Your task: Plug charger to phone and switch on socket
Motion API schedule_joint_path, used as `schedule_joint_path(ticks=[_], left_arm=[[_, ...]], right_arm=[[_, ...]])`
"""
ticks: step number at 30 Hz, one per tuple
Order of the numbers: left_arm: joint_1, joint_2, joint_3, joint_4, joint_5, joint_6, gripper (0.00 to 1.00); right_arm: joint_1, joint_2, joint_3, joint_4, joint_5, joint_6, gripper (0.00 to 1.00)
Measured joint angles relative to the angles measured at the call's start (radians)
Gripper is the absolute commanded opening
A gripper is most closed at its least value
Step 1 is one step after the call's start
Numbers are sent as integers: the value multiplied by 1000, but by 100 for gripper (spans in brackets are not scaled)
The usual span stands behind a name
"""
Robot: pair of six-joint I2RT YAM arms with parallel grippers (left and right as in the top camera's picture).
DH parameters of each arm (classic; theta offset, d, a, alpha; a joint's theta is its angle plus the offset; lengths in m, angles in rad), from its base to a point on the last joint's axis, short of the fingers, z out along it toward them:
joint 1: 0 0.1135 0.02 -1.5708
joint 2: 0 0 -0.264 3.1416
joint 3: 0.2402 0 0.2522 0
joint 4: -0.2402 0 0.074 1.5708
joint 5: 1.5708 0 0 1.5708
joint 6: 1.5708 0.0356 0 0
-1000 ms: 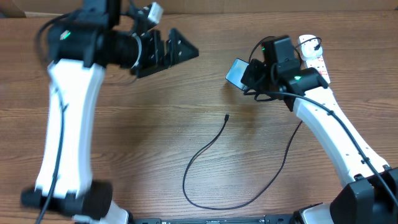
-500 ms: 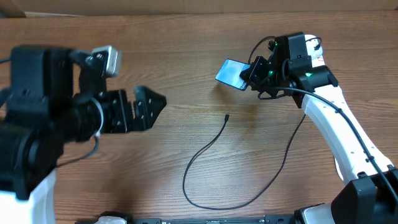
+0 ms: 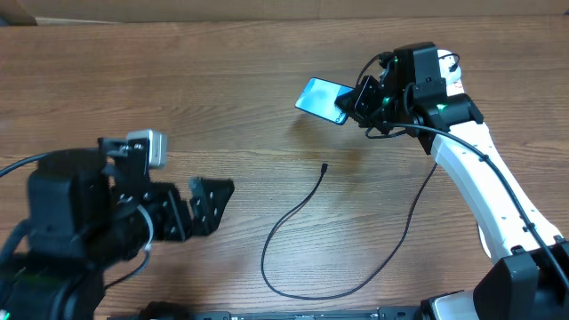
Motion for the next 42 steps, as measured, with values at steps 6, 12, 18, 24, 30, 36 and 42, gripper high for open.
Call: schedule_joint_path(ticks=[6,12,18,24,30,36,42], left_arm=[[0,51,-188,253,0,-134,100],[0,202,-245,438,63,-241,100],[0,322,-246,631,179,-322,100],[-22,403,-246,719,232,-497,100],[-66,473,-246,806,250,-779,90],[-66,522,-246,895,261,-1002,80],[-66,530,-246,988,278,-1118,70]], right_arm=[[0,0,0,55,-97,68,4],[0,0,0,105,-181,199,4],[0,0,0,110,-204,360,4],[0,0,0,157,-213,553,4],[16,0,0,266,-238,733,4],[69,0,0,277,-248,805,4],[89,0,0,277,-254,828,4]])
